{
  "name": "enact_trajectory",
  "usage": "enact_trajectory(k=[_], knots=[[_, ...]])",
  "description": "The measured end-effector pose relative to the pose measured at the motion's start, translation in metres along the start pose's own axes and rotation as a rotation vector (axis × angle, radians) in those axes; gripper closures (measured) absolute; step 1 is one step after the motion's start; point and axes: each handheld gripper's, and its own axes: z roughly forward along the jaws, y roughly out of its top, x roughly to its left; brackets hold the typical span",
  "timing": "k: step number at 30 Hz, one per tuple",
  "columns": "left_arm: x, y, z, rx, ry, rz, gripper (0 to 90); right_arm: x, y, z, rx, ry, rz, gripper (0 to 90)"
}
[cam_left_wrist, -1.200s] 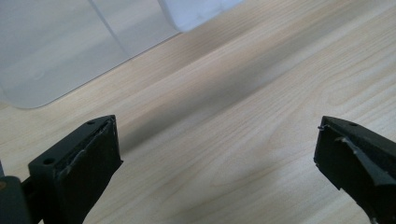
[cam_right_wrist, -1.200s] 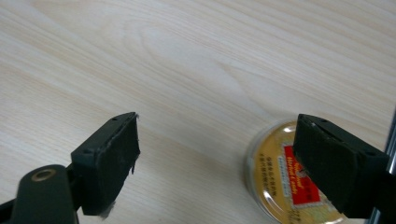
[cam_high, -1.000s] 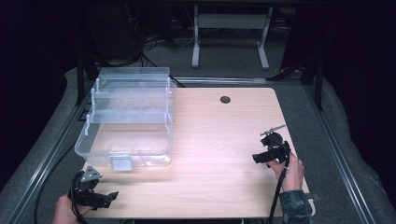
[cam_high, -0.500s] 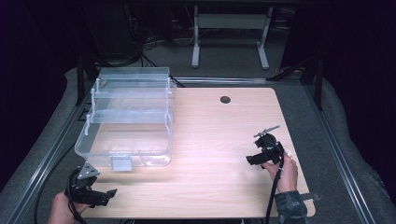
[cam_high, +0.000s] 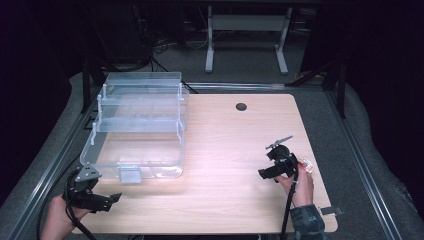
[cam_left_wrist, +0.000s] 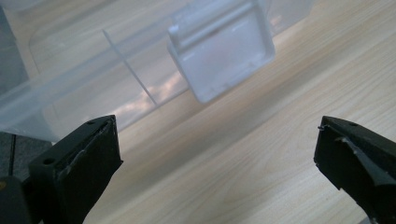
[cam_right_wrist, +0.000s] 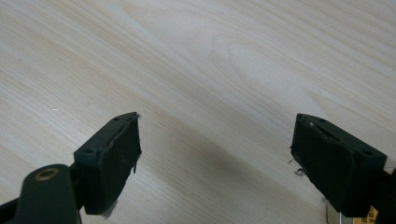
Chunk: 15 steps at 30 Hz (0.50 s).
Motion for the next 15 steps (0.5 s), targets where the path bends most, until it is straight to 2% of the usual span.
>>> enact_trajectory(k=[1, 8, 12, 13, 15], knots=[[0.002, 0.002, -0.001, -0.002, 0.001, -0.002, 0.4, 0.001, 0.001, 0.0, 0.007, -0.014, -0.008, 14.9], [0.026, 0.016, -0.009, -0.018, -0.003, -0.042, 0.2, 0.004, 0.001, 0.002, 0.011, -0.002, -0.014, 14.9], [0.035, 0.022, -0.013, -0.024, 0.008, -0.052, 0.1, 0.007, 0.002, 0.004, 0.015, 0.005, -0.017, 14.8], [0.042, 0.027, -0.017, -0.031, 0.02, -0.06, 0.1, 0.007, 0.003, 0.005, 0.014, 0.01, -0.02, 14.8], [0.05, 0.031, -0.019, -0.035, 0.027, -0.075, 0.1, 0.01, 0.004, 0.004, 0.018, -0.008, -0.023, 14.8]])
